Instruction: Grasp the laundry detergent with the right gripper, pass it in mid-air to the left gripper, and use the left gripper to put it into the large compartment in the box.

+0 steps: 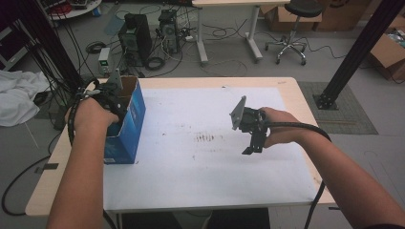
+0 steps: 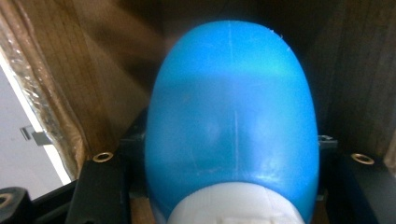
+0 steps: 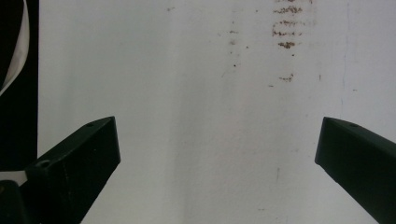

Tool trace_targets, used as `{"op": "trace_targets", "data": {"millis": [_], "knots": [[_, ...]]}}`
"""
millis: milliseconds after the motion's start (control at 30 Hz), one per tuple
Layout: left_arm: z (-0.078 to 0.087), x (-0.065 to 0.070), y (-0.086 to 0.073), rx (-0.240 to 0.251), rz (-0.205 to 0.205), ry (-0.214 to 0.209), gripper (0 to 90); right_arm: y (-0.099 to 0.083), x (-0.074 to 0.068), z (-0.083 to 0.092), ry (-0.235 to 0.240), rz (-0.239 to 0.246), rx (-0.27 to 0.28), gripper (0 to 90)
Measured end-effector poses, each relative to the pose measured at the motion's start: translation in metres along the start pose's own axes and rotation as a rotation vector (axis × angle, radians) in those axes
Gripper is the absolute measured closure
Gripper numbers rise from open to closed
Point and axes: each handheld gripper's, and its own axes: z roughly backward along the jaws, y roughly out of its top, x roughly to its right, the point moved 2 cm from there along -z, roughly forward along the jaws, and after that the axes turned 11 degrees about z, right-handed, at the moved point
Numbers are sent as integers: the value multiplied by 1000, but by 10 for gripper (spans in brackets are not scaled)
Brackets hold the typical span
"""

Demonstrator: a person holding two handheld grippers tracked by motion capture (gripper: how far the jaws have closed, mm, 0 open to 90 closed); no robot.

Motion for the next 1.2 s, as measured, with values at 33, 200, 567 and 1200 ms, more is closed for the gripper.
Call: {"op": "trace_targets", "data": {"millis": [33,200,567,1200], "knots": [[0,-1,0,4,2,-1,384,0,0,1,-2,-1,-1,0],[0,-3,-2,12,9,-15,380,0,0,2,-5,-3,-4,0],[1,-6,-3,26,12,-44,324,1,0,2,-7,-3,-15,0],[26,-3,-12,57,-21,-10,230,3,0,1,-7,-1,-12,0]]}}
